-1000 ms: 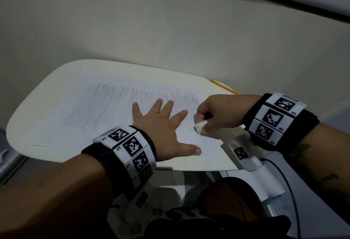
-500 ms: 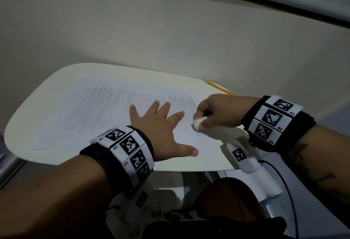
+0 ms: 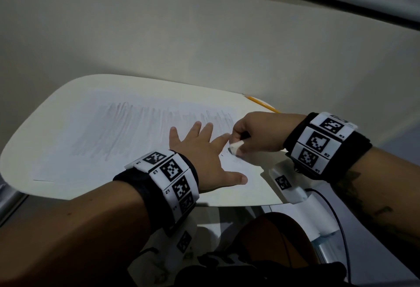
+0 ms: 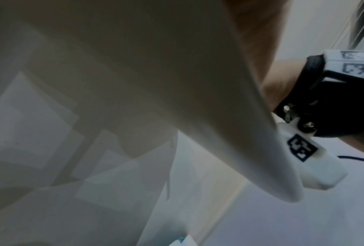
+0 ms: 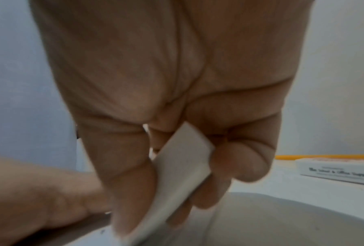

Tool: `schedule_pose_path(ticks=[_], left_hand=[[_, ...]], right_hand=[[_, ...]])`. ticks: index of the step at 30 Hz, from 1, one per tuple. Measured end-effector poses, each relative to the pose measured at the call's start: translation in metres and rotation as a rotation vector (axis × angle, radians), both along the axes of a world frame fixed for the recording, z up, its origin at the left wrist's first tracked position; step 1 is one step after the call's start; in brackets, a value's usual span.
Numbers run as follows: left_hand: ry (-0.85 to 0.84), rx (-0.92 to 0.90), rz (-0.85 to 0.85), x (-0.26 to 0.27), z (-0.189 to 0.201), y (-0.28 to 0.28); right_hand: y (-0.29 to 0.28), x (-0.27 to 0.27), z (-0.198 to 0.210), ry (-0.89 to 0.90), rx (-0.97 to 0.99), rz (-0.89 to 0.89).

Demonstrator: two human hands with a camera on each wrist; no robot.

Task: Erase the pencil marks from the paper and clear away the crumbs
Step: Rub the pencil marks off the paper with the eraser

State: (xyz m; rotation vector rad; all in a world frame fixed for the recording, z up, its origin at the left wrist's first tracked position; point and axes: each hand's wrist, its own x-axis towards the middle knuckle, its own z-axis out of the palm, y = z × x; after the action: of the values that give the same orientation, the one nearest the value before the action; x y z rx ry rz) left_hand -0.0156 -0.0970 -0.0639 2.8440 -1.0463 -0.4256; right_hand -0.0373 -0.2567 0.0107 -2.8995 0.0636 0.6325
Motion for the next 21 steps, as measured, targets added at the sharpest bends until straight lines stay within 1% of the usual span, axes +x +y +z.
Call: schedule_pose_path(ticks=[2, 3, 7, 9, 13, 14, 15, 18, 19, 21], left_hand=[[0.004, 0.009, 0.003, 0.000, 0.000, 0.000], [0.003, 0.012, 0.002, 0.000, 0.000, 0.000], [-0.005, 0.018, -0.002, -0.002, 0.002, 0.001], [-0.016, 0.026, -0.001, -0.002, 0.002, 0.001], [-0.014, 0.040, 0.005, -0.003, 0.003, 0.001], [-0.014, 0.038, 0.007, -0.003, 0.003, 0.001], [-0.016, 0.037, 0.008, -0.003, 0.003, 0.001], [-0.018, 0.039, 0.008, -0.004, 0.004, 0.001], [-0.017, 0.040, 0.009, -0.004, 0.004, 0.001], [-0.019, 0.045, 0.008, -0.004, 0.003, 0.001]], right_hand=[[0.000, -0.003, 0.003, 0.072, 0.012, 0.020], [0.000, -0.003, 0.003, 0.070, 0.008, 0.021], [0.000, 0.006, -0.003, -0.079, -0.056, -0.008], [-0.001, 0.005, -0.005, -0.090, -0.050, -0.010], [-0.002, -0.007, 0.002, 0.091, 0.006, 0.035], [-0.002, -0.007, 0.002, 0.102, 0.005, 0.040], [-0.003, -0.005, 0.001, 0.076, -0.014, 0.034], [-0.006, 0.004, -0.006, -0.096, -0.091, -0.017], [-0.008, 0.004, -0.007, -0.127, -0.088, -0.037], [-0.011, 0.002, -0.006, -0.105, -0.038, -0.062]])
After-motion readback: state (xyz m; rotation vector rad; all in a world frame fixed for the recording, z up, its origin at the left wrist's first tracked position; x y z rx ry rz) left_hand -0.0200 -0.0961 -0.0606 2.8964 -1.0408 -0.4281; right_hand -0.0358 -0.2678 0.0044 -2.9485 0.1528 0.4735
